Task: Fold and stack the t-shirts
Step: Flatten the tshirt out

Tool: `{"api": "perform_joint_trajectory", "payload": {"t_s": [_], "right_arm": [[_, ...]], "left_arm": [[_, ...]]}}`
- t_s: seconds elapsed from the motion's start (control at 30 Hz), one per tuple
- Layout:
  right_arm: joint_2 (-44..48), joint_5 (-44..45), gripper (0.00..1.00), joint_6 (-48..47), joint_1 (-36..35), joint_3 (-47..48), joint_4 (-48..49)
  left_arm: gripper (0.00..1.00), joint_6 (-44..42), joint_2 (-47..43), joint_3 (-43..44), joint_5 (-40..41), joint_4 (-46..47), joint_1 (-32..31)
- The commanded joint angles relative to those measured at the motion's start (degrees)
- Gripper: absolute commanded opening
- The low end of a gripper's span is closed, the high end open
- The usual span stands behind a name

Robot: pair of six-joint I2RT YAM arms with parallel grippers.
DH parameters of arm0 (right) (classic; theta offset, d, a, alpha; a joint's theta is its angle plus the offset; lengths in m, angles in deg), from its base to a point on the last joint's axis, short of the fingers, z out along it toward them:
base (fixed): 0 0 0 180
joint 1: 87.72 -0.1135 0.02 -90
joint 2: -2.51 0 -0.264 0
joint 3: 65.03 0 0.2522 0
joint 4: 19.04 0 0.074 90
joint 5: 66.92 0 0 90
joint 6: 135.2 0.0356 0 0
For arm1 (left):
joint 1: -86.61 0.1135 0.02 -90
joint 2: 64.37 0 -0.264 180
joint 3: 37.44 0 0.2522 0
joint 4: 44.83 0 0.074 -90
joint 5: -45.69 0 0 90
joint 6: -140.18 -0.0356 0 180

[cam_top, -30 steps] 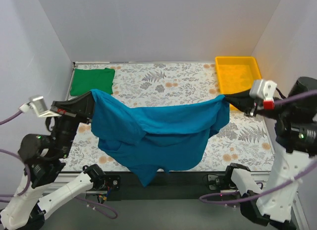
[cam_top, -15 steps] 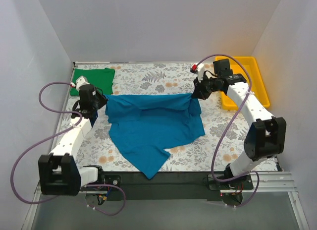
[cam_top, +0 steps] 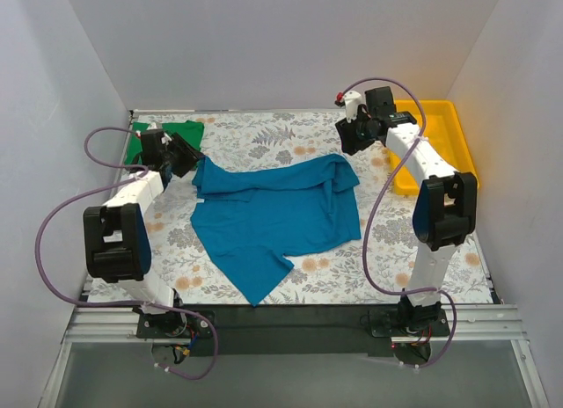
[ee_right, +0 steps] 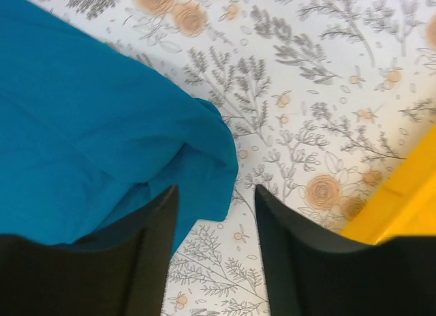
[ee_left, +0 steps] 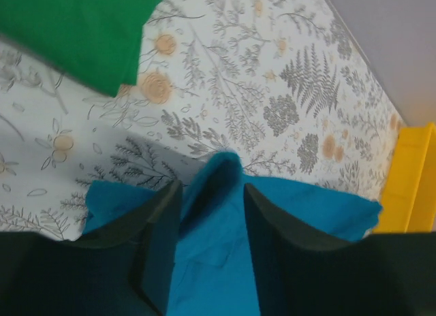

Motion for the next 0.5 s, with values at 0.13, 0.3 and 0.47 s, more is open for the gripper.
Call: {"api": "perform_joint_trajectory", "payload": {"t_s": [0.13, 0.3, 0.47], "right_arm": [[11.3, -4.4, 0.72, -10.9, 0.2, -6.0, 2.0], [23.1, -23.2, 0.75, -25.2, -2.2, -25.9, -7.3], [31.6, -17.8, 0.75, -27.0, -3.0, -40.0, -7.9]], "left_arm": [[0.58, -5.2, -8.9, 4.8, 0.8, -1.8, 0.4], [0.73, -5.0, -25.0, -6.7, -0.9, -4.8, 0.5], [0.73, -2.0, -37.2, -15.6, -8.9, -11.5, 0.1]]}}
